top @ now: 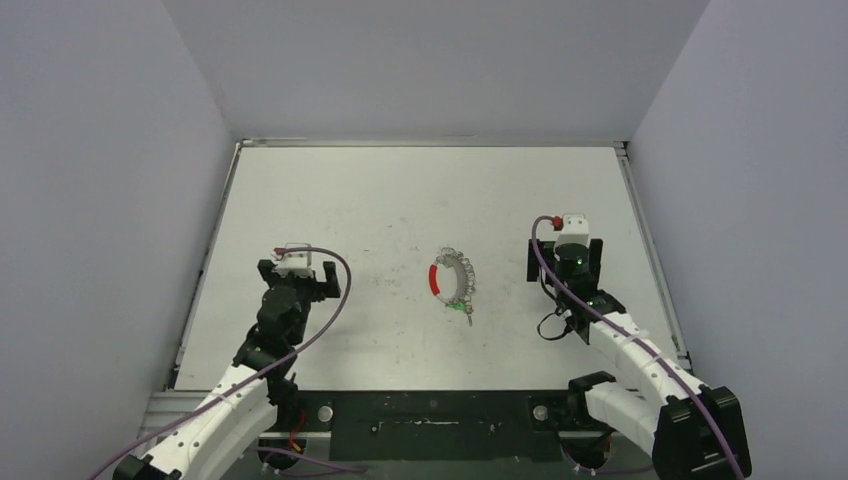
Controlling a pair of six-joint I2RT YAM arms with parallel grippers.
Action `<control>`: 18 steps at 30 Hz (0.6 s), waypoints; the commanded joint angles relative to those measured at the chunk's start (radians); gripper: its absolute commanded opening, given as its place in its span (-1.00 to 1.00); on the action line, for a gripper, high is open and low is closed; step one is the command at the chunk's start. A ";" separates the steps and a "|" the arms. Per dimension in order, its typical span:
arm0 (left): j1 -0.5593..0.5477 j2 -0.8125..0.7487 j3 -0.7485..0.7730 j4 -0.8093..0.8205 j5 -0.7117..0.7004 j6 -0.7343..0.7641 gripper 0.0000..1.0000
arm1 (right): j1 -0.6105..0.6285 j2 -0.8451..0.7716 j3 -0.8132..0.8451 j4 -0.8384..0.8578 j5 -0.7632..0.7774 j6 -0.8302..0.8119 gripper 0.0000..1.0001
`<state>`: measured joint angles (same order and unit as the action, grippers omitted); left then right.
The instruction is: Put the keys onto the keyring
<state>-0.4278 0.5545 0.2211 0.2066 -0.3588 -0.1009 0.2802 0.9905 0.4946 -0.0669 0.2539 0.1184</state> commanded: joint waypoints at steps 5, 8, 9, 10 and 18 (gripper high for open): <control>0.118 0.330 -0.061 0.296 -0.027 0.096 0.94 | -0.004 0.086 -0.153 0.443 0.099 -0.068 1.00; 0.219 0.484 -0.027 0.367 0.080 0.092 0.94 | -0.007 0.166 -0.145 0.511 0.139 -0.076 1.00; 0.247 0.528 -0.022 0.414 0.115 0.095 0.94 | -0.009 0.191 -0.148 0.547 0.146 -0.072 1.00; 0.280 0.575 -0.021 0.476 0.147 0.096 0.94 | -0.016 0.214 -0.156 0.588 0.148 -0.067 1.00; 0.407 0.868 0.086 0.687 0.285 0.159 0.94 | -0.044 0.345 -0.189 0.833 0.181 -0.059 1.00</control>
<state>-0.0406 1.3506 0.2287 0.6849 -0.1589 0.0006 0.2478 1.3071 0.3237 0.5354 0.3794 0.0605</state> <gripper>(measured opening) 0.971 0.999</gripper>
